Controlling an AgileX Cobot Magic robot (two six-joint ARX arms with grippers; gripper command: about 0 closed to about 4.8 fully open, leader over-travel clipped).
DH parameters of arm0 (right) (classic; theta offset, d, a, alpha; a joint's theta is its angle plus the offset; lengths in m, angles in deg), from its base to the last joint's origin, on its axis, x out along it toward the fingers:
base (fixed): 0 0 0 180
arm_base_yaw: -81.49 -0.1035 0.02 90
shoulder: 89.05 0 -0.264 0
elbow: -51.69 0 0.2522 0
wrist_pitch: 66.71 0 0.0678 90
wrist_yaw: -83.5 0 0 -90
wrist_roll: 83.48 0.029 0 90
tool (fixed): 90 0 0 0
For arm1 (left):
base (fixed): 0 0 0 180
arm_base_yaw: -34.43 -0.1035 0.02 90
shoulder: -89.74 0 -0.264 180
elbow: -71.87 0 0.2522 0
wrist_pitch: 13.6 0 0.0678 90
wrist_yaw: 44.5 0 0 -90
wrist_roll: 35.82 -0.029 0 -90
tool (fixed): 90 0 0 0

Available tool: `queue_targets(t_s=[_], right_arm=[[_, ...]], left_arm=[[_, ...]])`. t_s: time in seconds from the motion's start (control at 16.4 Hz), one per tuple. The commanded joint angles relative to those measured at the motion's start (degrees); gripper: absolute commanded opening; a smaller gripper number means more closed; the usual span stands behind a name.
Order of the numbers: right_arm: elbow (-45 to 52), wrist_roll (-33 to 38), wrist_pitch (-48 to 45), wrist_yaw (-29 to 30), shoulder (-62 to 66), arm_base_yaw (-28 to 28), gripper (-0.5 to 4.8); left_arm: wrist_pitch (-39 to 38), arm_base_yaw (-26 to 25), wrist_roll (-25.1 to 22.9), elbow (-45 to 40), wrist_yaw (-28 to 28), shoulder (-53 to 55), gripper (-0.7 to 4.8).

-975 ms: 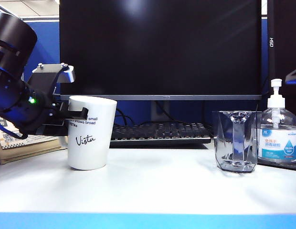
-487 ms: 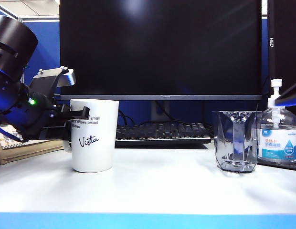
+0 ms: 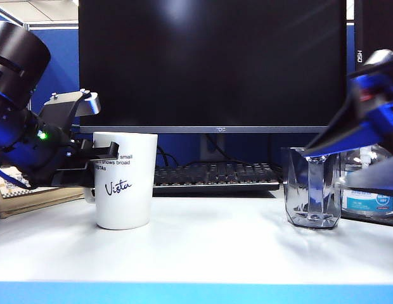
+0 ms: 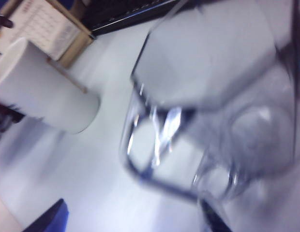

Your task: Swap the positions of the transparent plastic cup and the white ceramic cup.

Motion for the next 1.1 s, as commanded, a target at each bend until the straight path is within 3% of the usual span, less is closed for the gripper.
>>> queue_targets(t_s=[0.06, 0.91, 1.1], right_arm=[[-2.73, -1.62, -0.74, -0.09, 2.03, 0.00, 3.47], [-4.98, -2.93, -10.14, 0.39, 14.88, -0.07, 3.45], [-6.47, -2.54, -10.88, 1.64, 16.24, -0.11, 3.01]], left_arm=[[-4.72, 0.07, -2.08, -0.31, -0.44, 0.17, -0.06], [-4.09, 0.04, -2.82, -0.28, -0.63, 0.17, -0.06], [-4.09, -0.02, -2.82, -0.28, -0.66, 0.17, -0.06]])
